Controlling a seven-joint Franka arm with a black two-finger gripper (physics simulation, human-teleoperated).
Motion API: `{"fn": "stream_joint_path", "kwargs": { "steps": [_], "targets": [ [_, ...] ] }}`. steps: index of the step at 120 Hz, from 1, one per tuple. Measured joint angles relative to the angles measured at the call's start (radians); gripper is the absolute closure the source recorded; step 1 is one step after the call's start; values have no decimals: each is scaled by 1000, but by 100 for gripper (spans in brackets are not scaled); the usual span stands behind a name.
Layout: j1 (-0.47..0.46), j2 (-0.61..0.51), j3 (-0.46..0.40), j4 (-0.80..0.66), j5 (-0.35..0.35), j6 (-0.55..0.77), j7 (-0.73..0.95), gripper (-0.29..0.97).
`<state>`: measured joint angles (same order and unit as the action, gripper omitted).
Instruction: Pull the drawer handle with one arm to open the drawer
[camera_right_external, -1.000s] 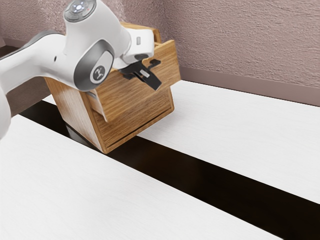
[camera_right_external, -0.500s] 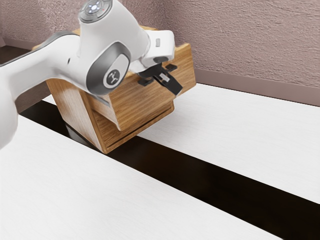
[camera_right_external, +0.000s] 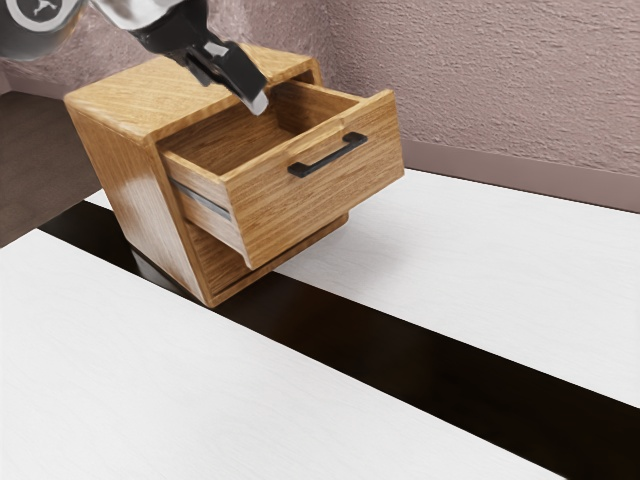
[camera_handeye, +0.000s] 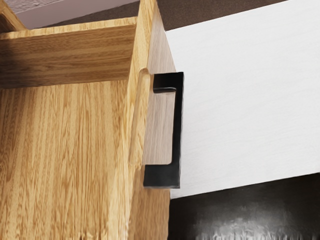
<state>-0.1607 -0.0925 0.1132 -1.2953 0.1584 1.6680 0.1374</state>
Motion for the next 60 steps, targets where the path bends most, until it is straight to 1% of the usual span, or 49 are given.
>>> {"fn": "stream_joint_path", "kwargs": {
  "steps": [12,14,19,24,33,46,60],
  "targets": [
    [-7,-17,-12,46,-4,-177,-28,0],
    [9,-19,-27,49,-5,-199,-33,0],
    [96,-21,-106,53,-12,-247,-42,0],
    [135,-27,-146,54,-16,-287,-52,0],
    [160,-40,-177,55,-22,-341,-67,0],
    [167,-55,-200,57,-29,-391,-86,0],
    [166,-61,-204,57,-45,-422,-103,0]
  ]
}}
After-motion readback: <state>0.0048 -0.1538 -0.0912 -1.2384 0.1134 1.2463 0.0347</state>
